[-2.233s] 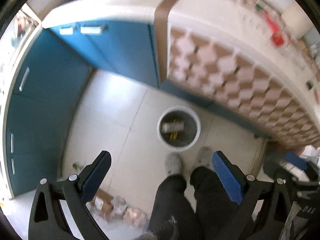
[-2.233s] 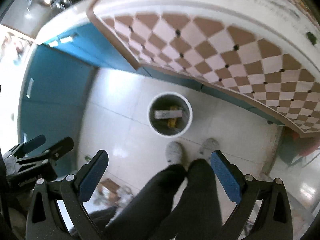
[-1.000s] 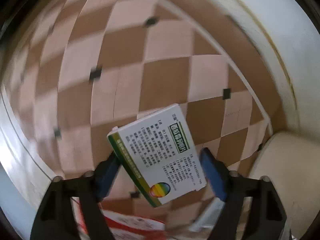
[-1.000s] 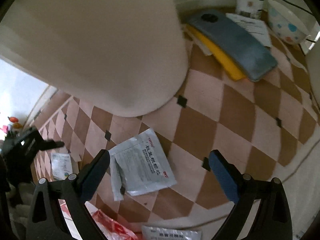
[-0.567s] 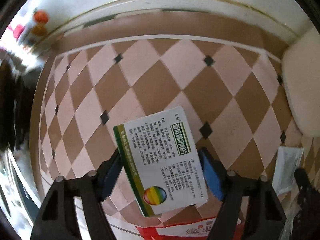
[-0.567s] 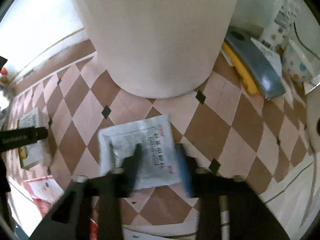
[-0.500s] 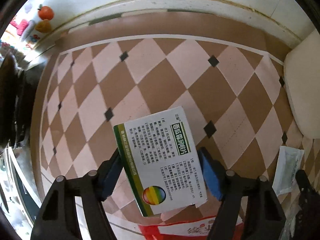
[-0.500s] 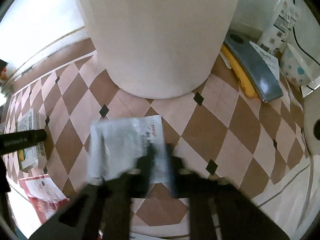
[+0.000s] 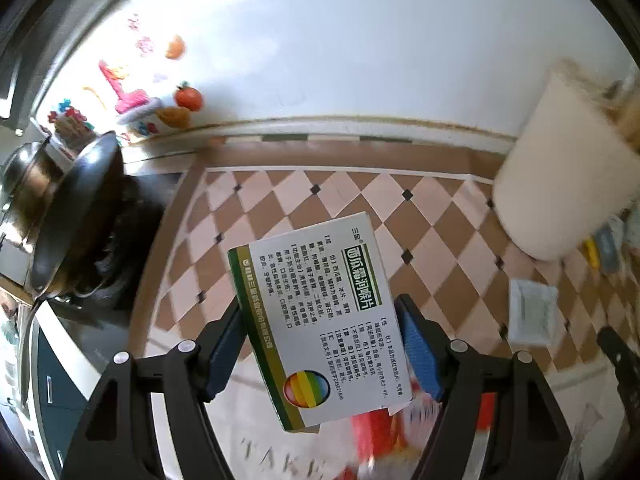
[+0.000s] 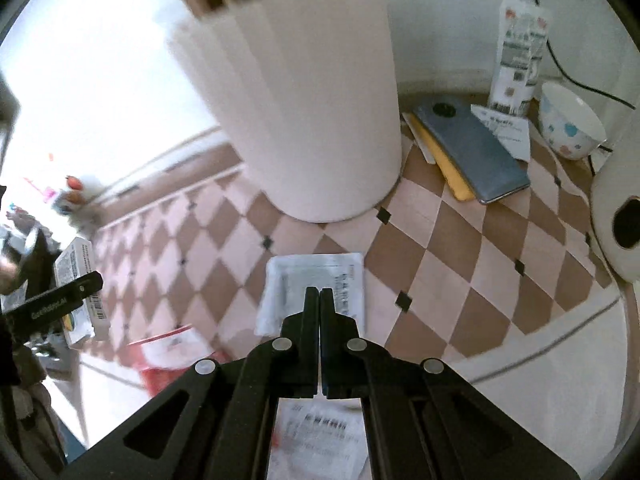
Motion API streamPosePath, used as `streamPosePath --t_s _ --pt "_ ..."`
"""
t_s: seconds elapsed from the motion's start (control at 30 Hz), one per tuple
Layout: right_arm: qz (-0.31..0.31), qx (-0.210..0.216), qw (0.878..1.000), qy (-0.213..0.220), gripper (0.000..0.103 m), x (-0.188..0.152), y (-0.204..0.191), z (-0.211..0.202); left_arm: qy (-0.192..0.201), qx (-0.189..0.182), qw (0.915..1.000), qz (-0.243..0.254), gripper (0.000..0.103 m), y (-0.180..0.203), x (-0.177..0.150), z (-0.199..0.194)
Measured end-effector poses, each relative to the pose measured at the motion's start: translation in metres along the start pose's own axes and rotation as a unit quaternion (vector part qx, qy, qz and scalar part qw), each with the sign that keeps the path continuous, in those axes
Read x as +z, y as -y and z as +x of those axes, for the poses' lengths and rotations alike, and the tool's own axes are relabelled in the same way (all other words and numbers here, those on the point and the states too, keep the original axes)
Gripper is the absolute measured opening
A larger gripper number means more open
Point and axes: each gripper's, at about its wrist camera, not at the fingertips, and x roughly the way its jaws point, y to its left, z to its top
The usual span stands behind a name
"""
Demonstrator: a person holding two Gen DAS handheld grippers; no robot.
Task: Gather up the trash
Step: 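Close the right tool on the white paper packet, then carry the packet and medicine box down over the trash bin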
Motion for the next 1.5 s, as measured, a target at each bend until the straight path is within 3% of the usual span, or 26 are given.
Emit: streamPosePath --t_s 0.13,0.23,0.3,0.33,0.37,0.5,0.57,0.63,0.73,0.8,0.87,0.93,1.03,1.23,1.43,1.5 --pt "-0.016 0.018 0.999 0.021 0.0 -0.022 -0.002 -0.051 0.017 0.002 0.9998 -0.006 0.07 -0.02 -0.028 -0.039" --pt "-0.006 0.04 0.999 -0.008 0.002 -0.03 0.005 -0.063 0.01 0.026 0.9992 -0.028 0.07 -0.034 -0.041 -0.036" --pt "0.007 0.037 0.999 -0.027 0.031 -0.03 0.004 -0.052 0.016 0.053 0.9976 -0.041 0.07 -0.035 -0.045 -0.026" --pt "0.016 0.03 0.999 -0.028 0.063 -0.029 0.007 -0.045 0.012 0.069 0.9966 -0.044 0.07 -0.032 -0.045 -0.016" --pt "0.022 0.027 0.999 -0.026 0.073 -0.026 0.01 -0.037 0.005 0.077 0.996 -0.045 0.07 -0.029 -0.047 -0.009" --pt "0.022 -0.005 0.999 -0.048 0.074 -0.014 0.013 0.005 -0.031 0.087 0.9945 -0.05 0.07 -0.02 -0.038 0.041" --pt "-0.006 -0.024 0.998 -0.055 0.081 -0.008 0.002 0.029 -0.04 0.096 0.9936 -0.044 0.07 -0.015 -0.033 0.06" --pt "-0.046 -0.05 0.996 -0.059 0.083 -0.004 -0.012 0.058 -0.046 0.101 0.9928 -0.043 0.07 -0.012 -0.03 0.07" --pt "-0.081 -0.083 0.991 -0.074 0.083 -0.003 -0.025 0.091 -0.049 0.105 0.9925 -0.039 0.07 -0.008 -0.027 0.078" --pt "-0.089 -0.107 0.988 -0.07 0.077 -0.004 -0.026 0.103 -0.048 0.104 0.9928 -0.037 0.07 -0.007 -0.027 0.077" --pt "-0.09 -0.108 0.989 -0.049 0.03 -0.003 -0.026 0.099 -0.046 0.098 0.9933 -0.04 0.07 -0.008 -0.028 0.072" --pt "-0.086 -0.092 0.991 -0.052 0.01 -0.001 -0.024 0.095 -0.04 0.095 0.9938 -0.041 0.069 -0.009 -0.03 0.063" --pt "-0.064 -0.059 0.995 -0.04 0.006 -0.001 -0.016 0.077 -0.025 0.08 0.9953 -0.049 0.069 -0.017 -0.036 0.038" --pt "-0.005 0.068 0.998 -0.016 0.004 -0.015 -0.007 -0.01 0.009 0.029 0.9979 -0.057 0.069 -0.048 -0.073 -0.037" --pt "-0.012 0.154 0.988 -0.004 0.004 -0.086 -0.024 -0.114 0.01 -0.037 0.9968 -0.071 0.069 -0.105 -0.151 -0.108" --pt "-0.019 0.177 0.984 -0.013 0.004 -0.129 -0.035 -0.142 0.0 -0.053 0.9959 -0.074 0.069 -0.122 -0.181 -0.12"
